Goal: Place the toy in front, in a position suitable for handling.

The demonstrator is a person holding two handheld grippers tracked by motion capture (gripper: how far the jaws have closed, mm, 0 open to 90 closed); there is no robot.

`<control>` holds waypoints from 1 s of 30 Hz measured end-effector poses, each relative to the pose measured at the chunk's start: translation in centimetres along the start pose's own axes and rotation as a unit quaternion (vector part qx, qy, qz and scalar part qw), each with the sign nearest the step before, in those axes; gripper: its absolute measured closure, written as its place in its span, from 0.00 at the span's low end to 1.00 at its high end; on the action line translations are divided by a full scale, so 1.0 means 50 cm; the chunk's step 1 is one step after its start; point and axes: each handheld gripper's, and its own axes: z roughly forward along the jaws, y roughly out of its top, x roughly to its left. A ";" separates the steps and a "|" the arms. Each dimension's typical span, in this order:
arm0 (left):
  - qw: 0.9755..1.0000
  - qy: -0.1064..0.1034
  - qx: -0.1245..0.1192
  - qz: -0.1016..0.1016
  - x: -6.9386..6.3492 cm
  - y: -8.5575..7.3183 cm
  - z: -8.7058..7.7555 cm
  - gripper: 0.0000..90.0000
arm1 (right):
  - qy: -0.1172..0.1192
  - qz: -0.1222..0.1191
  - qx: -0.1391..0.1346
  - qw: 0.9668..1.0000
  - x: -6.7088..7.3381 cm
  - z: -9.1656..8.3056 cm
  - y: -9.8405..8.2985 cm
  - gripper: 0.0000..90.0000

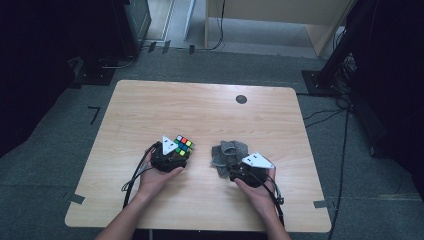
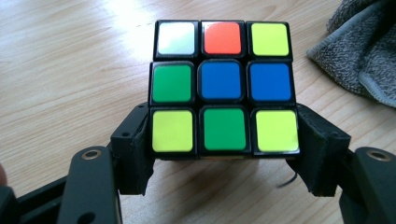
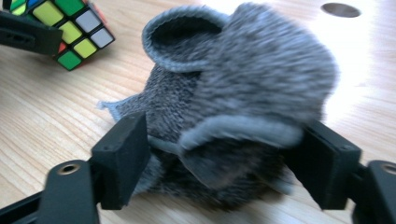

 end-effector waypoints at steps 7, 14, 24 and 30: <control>1.000 -0.007 -0.006 -0.010 -0.003 0.001 0.002 0.38 | -0.040 -0.008 0.021 0.999 -0.005 0.010 -0.006 0.67; 0.999 -0.024 -0.013 -0.026 -0.007 0.009 -0.002 0.13 | -0.054 0.006 0.015 0.998 -0.035 -0.003 -0.012 0.60; 0.994 -0.048 -0.068 -0.074 0.038 0.018 -0.096 0.02 | 0.020 0.041 0.016 0.999 -0.048 -0.041 0.022 0.00; 0.990 -0.046 -0.088 -0.098 0.080 -0.016 -0.154 0.01 | 0.023 0.048 0.007 0.999 -0.072 -0.093 0.023 0.00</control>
